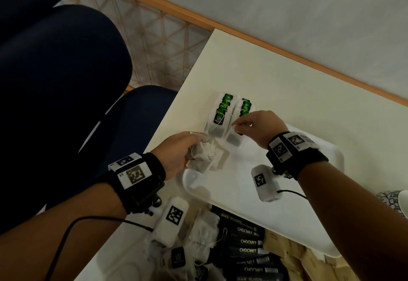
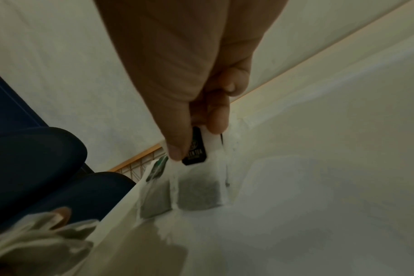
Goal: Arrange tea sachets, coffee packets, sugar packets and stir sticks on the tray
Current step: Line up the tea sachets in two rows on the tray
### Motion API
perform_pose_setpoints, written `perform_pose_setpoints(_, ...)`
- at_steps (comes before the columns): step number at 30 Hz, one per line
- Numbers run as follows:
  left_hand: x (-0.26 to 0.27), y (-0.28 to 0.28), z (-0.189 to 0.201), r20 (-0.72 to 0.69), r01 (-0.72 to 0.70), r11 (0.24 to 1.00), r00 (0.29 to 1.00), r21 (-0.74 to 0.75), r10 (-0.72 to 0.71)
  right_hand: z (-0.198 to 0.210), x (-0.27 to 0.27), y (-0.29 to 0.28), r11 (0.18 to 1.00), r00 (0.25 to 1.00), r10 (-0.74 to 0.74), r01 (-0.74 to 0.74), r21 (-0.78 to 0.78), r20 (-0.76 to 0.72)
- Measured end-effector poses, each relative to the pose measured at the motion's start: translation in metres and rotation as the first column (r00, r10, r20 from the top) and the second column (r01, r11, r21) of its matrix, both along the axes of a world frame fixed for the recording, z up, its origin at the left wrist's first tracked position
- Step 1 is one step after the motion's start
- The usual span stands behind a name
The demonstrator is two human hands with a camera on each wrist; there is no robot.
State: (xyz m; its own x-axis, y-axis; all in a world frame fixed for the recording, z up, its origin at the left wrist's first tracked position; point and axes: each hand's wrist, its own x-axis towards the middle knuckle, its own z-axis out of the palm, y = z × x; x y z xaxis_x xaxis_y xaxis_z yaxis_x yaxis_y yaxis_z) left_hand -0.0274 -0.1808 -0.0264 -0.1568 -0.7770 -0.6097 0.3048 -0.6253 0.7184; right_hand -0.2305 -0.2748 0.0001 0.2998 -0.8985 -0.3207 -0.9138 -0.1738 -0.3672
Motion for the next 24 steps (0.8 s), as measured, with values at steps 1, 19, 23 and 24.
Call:
perform_pose_setpoints(1, 0.000, -0.001, 0.000, -0.006, 0.001, 1.000, 1.000, 0.002, -0.001, 0.000, 0.000, -0.002, 1.000, 1.000, -0.003, 0.003, -0.006, -0.006)
perform_pose_setpoints(19, -0.016, 0.005, 0.011, -0.084, 0.036, 0.999, 0.996, 0.026, -0.034, 0.000, 0.009, 0.078, 0.918, 0.918, 0.353, -0.303, -0.254, 0.182)
perform_pose_setpoints(23, -0.017, 0.009, 0.011, -0.118, 0.067, 0.998, 0.991, 0.011, -0.065, -0.007, 0.013, 0.087, 0.916, 0.925, 0.331, -0.267, -0.299, 0.188)
perform_pose_setpoints(24, -0.016, 0.010, 0.011, -0.115, 0.072, 0.997, 0.991, 0.016, -0.069, -0.007, 0.014, 0.087, 0.919, 0.927, 0.326, -0.263, -0.294, 0.188)
